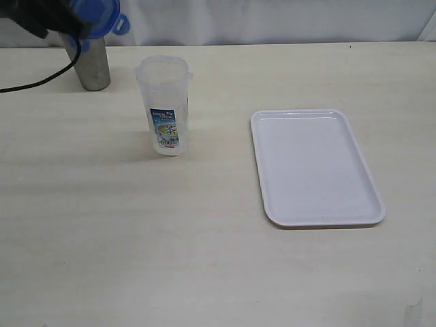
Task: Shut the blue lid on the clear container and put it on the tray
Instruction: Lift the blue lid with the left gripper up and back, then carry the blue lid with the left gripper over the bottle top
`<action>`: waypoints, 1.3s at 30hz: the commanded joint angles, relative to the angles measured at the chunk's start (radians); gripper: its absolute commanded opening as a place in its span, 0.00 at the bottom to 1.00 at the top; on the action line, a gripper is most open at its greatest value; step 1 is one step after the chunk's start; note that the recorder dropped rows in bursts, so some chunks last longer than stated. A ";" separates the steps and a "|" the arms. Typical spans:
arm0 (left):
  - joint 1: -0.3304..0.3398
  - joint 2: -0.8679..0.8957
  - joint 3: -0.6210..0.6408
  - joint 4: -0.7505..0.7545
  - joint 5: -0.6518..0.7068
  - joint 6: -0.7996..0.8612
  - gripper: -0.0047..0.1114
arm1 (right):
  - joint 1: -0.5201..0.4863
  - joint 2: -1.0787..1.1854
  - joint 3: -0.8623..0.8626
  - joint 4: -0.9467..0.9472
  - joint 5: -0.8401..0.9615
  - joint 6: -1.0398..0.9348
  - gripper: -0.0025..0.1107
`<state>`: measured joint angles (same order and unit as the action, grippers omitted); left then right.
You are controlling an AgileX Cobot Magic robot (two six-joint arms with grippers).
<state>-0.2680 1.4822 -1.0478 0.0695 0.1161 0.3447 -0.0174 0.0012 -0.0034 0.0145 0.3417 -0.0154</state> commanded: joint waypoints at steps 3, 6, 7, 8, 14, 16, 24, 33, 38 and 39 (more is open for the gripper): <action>-0.006 0.017 -0.006 0.026 -0.256 0.030 0.04 | -0.005 -0.001 0.003 0.003 0.001 0.000 0.08; -0.006 0.054 -0.006 0.026 -0.338 0.068 0.04 | -0.005 -0.001 0.003 0.003 0.001 0.000 0.08; -0.006 0.069 -0.006 0.026 -0.365 0.092 0.04 | -0.005 -0.001 0.003 0.003 0.001 0.000 0.08; -0.006 0.085 -0.006 0.026 -0.392 0.129 0.04 | -0.005 -0.001 0.003 0.003 0.001 0.000 0.08; -0.008 0.167 -0.006 0.024 -0.545 0.453 0.04 | -0.005 -0.001 0.003 0.003 0.001 0.000 0.08; -0.010 0.182 -0.006 0.011 -0.582 0.554 0.04 | -0.005 -0.001 0.003 0.003 0.001 0.000 0.08; -0.086 0.252 -0.006 -0.203 -0.731 1.123 0.04 | -0.003 -0.001 0.003 0.003 0.001 0.000 0.08; -0.212 0.269 -0.006 -0.380 -0.781 1.338 0.04 | -0.003 -0.001 0.003 0.003 0.001 0.000 0.08; -0.260 0.268 0.025 -0.417 -0.744 1.366 0.04 | -0.003 -0.001 0.003 0.003 0.001 0.000 0.08; -0.266 0.268 0.033 -0.422 -0.742 1.368 0.04 | -0.003 -0.001 0.003 0.003 0.001 0.000 0.08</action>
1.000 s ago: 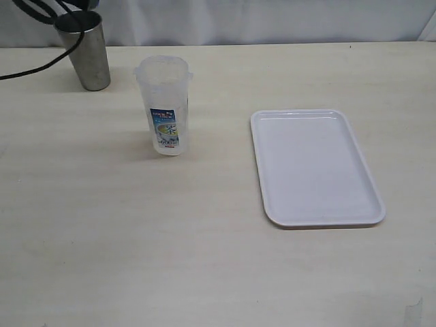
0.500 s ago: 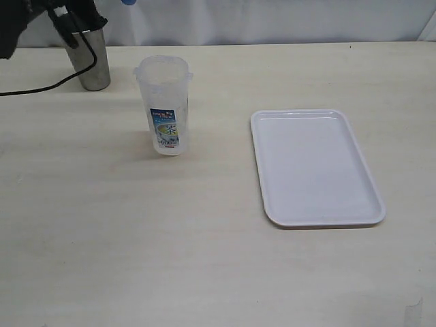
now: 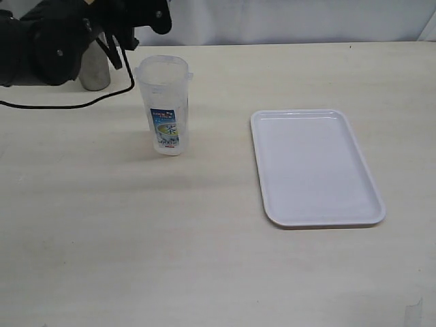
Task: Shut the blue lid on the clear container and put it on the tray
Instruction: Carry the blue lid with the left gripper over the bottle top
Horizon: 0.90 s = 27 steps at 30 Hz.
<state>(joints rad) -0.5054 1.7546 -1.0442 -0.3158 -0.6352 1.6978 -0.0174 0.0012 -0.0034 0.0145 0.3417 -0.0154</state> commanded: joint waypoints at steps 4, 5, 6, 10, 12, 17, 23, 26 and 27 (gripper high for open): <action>-0.031 -0.005 0.038 -0.060 0.016 0.015 0.04 | -0.003 -0.001 0.003 0.003 0.001 0.000 0.08; -0.031 -0.005 0.038 -0.076 0.016 0.015 0.04 | -0.003 -0.001 0.003 0.003 0.001 0.000 0.08; -0.031 -0.005 0.042 -0.090 0.016 0.015 0.04 | -0.003 -0.001 0.003 0.003 0.001 0.000 0.08; -0.031 -0.007 0.044 -0.134 0.056 0.017 0.04 | -0.003 -0.001 0.003 0.003 0.001 0.000 0.08; -0.031 -0.007 0.044 -0.133 0.076 0.017 0.04 | -0.003 -0.001 0.003 0.003 0.001 0.000 0.08; -0.031 -0.007 0.044 -0.151 0.081 0.017 0.04 | -0.003 -0.001 0.003 0.003 0.001 0.000 0.08; -0.031 -0.009 0.044 -0.171 0.117 0.017 0.04 | -0.003 -0.001 0.003 0.003 0.001 0.000 0.08; -0.031 -0.009 0.044 -0.201 0.102 0.017 0.04 | -0.003 -0.001 0.003 0.003 0.001 0.000 0.08; -0.031 -0.009 0.044 -0.201 0.102 0.017 0.04 | -0.003 -0.001 0.003 0.003 0.001 0.000 0.08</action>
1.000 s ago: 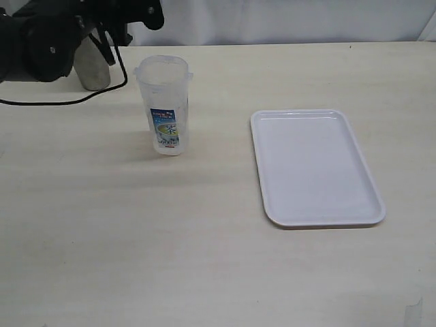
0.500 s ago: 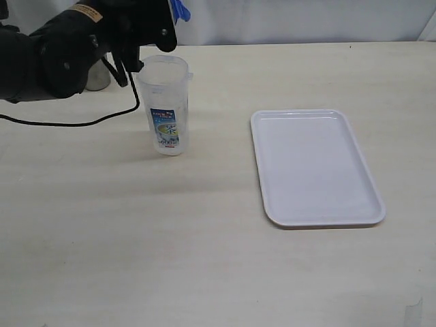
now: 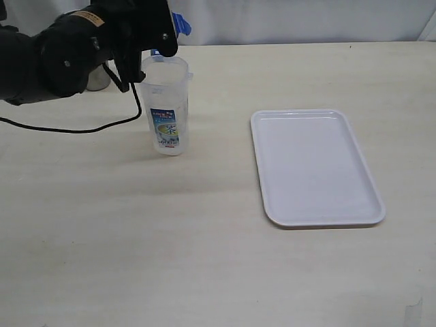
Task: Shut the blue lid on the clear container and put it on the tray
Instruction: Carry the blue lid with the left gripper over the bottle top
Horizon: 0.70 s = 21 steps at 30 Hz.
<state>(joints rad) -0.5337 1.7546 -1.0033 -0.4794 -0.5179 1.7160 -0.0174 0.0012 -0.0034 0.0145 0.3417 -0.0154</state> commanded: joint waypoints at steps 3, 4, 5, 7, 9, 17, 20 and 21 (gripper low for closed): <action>-0.002 -0.009 0.003 -0.038 -0.015 -0.001 0.04 | -0.003 -0.001 0.003 0.003 0.001 0.000 0.08; -0.002 -0.009 0.003 -0.038 -0.010 -0.001 0.04 | -0.003 -0.001 0.003 0.003 0.001 0.000 0.08; -0.002 -0.009 0.003 -0.038 -0.007 -0.001 0.04 | -0.003 -0.001 0.003 0.003 0.001 0.000 0.08; -0.002 -0.009 0.003 -0.038 -0.007 -0.001 0.04 | -0.003 -0.001 0.003 0.003 0.001 0.000 0.08; -0.002 -0.009 0.003 -0.034 -0.008 -0.011 0.04 | -0.003 -0.001 0.003 0.003 0.001 0.000 0.08; -0.031 -0.009 0.003 -0.001 -0.020 -0.011 0.04 | -0.003 -0.001 0.003 0.003 0.001 0.000 0.08; -0.044 -0.009 0.003 -0.001 -0.052 -0.009 0.04 | -0.003 -0.001 0.003 0.003 0.001 0.000 0.08; -0.046 -0.009 0.003 -0.001 -0.063 -0.009 0.04 | -0.003 -0.001 0.003 0.003 0.001 0.000 0.08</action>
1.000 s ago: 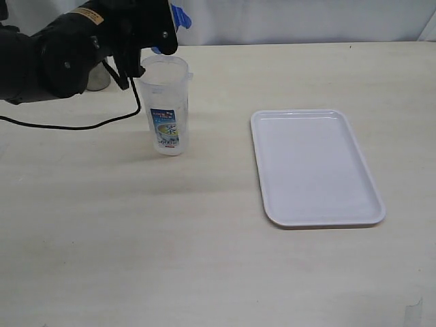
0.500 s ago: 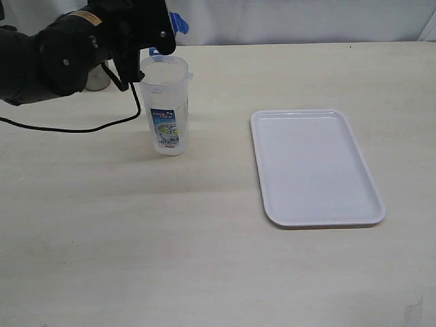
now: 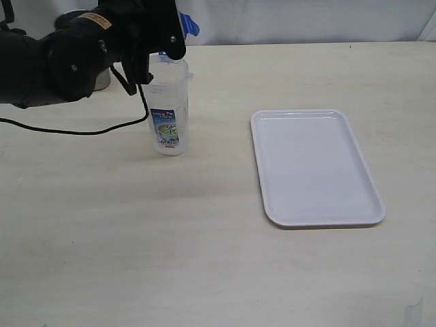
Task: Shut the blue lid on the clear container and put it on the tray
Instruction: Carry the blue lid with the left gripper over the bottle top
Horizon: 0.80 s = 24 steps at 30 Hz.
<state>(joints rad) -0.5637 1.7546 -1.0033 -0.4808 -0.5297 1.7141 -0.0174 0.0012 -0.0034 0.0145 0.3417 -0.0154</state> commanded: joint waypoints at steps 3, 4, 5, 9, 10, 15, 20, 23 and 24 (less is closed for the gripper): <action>-0.016 -0.009 0.003 -0.003 -0.050 0.003 0.04 | -0.003 -0.001 0.003 0.003 0.001 0.000 0.08; -0.018 -0.009 0.003 -0.008 -0.050 0.011 0.04 | -0.003 -0.001 0.003 0.003 0.001 0.000 0.08; -0.018 -0.009 0.003 -0.011 -0.050 0.014 0.04 | -0.003 -0.001 0.003 0.003 0.001 0.000 0.08; -0.020 -0.009 0.003 -0.011 -0.052 0.016 0.04 | -0.003 -0.001 0.003 0.003 0.001 0.000 0.08; -0.020 -0.009 0.003 -0.011 -0.050 0.016 0.04 | -0.003 -0.001 0.003 0.003 0.001 0.000 0.08; -0.020 -0.009 0.003 -0.042 -0.052 0.030 0.04 | -0.003 -0.001 0.003 0.003 0.001 0.000 0.08; -0.020 -0.010 0.003 -0.103 -0.052 0.072 0.04 | -0.003 -0.001 0.003 0.003 0.001 0.000 0.08; -0.020 -0.012 0.003 -0.106 -0.054 0.072 0.04 | -0.003 -0.001 0.003 0.003 0.001 0.000 0.08; -0.023 -0.015 0.003 -0.106 -0.054 0.072 0.04 | -0.003 -0.001 0.003 0.003 0.001 0.000 0.08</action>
<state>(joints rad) -0.5806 1.7510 -1.0026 -0.5645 -0.5601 1.7829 -0.0174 0.0012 -0.0034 0.0145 0.3417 -0.0154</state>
